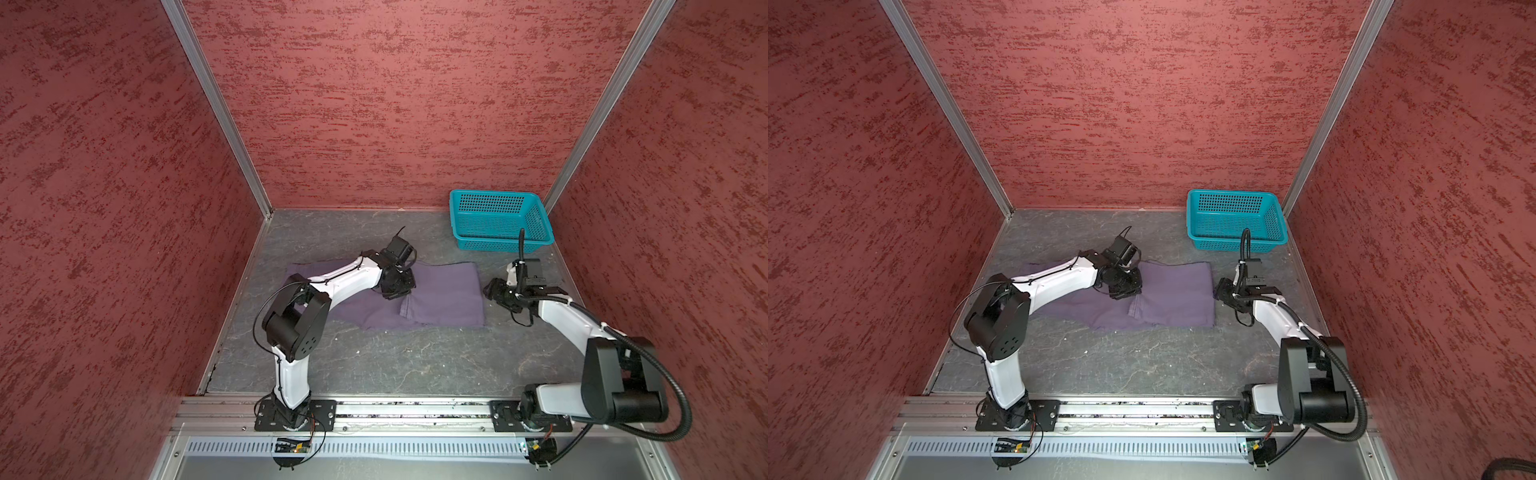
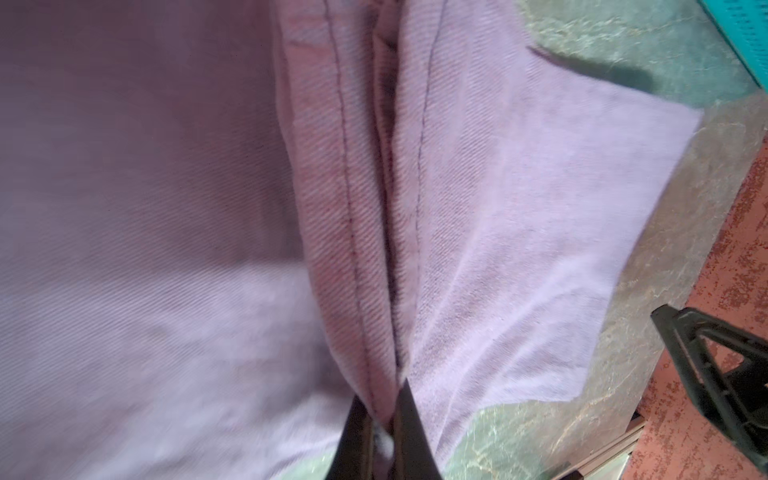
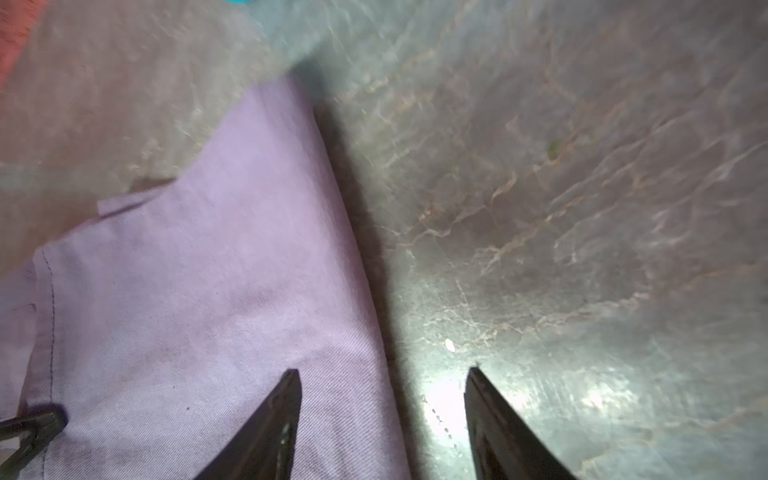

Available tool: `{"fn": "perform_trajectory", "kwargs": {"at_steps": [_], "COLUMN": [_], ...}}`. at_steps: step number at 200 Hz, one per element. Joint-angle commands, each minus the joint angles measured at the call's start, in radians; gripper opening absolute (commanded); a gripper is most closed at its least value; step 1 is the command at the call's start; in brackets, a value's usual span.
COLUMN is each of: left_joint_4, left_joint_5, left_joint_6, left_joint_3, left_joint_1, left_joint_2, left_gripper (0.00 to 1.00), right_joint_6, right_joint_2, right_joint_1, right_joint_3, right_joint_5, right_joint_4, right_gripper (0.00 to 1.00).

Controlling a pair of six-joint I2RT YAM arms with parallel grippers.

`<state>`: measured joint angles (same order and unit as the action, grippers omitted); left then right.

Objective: Fold and stack the trousers
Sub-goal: Smooth out the trousers at the center of the table.

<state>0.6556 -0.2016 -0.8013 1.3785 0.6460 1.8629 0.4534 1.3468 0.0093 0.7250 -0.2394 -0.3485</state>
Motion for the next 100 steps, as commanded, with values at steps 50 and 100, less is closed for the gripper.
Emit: {"fn": "perform_trajectory", "kwargs": {"at_steps": [50, 100], "left_joint_4": [0.067, 0.070], "left_joint_5": [-0.015, -0.052], "left_joint_6": [0.007, 0.017], "left_joint_3": [-0.095, 0.089], "left_joint_1": [-0.043, -0.044], "left_joint_2": [-0.126, -0.081], "left_gripper": [0.00, 0.00], "right_joint_6": [-0.003, 0.023], "right_joint_2": [-0.054, -0.044], "right_joint_1": [-0.005, -0.006], "right_joint_3": [0.010, -0.019], "right_joint_5": [0.013, -0.016], "right_joint_4": [-0.009, 0.032], "right_gripper": [0.67, 0.68]}}
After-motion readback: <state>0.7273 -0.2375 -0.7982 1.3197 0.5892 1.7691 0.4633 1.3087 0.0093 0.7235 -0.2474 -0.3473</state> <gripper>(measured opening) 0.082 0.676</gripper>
